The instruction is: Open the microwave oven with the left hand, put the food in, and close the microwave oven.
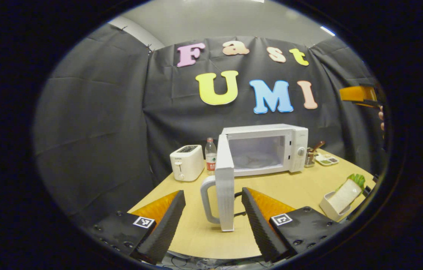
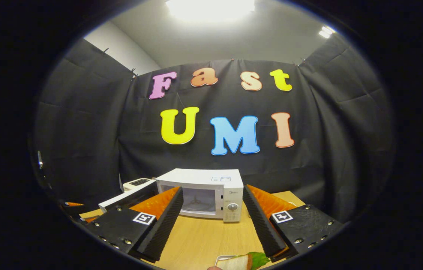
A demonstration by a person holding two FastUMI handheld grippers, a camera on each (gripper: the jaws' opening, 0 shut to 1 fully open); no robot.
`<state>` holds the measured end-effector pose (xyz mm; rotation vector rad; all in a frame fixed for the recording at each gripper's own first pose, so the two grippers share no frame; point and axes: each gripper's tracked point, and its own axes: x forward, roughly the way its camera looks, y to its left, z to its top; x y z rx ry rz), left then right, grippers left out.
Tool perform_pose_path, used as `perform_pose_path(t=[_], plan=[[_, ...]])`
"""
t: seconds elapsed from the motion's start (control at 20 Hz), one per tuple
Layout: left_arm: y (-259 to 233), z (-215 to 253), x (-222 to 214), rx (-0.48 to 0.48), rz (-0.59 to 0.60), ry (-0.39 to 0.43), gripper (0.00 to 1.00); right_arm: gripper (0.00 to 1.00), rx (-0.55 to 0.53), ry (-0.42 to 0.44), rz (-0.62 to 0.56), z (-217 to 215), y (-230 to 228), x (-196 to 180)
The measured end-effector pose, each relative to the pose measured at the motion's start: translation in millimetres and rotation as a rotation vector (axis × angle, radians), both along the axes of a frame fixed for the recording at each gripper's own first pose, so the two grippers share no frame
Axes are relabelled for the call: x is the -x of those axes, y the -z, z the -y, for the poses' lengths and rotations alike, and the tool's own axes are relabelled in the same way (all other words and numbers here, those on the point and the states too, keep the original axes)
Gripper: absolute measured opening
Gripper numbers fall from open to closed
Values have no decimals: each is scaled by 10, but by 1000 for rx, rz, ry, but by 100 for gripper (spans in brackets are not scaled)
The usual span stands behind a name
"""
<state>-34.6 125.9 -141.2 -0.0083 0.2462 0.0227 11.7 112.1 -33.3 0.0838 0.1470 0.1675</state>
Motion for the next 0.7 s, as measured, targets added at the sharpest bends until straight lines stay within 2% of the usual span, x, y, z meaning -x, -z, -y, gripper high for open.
perform_pose_path(t=[0.15, 0.35, 0.7], plan=[[-364, 164, -46, 3, 64, -24, 94, 97, -11, -12, -88, 236, 299, -29], [-742, 372, -108, 27, 132, -40, 99, 97, -54, -34, -222, 464, 683, -25], [-1173, 619, -134, 30, 217, -69, 99, 97, -96, -105, -428, 703, 1308, 91]])
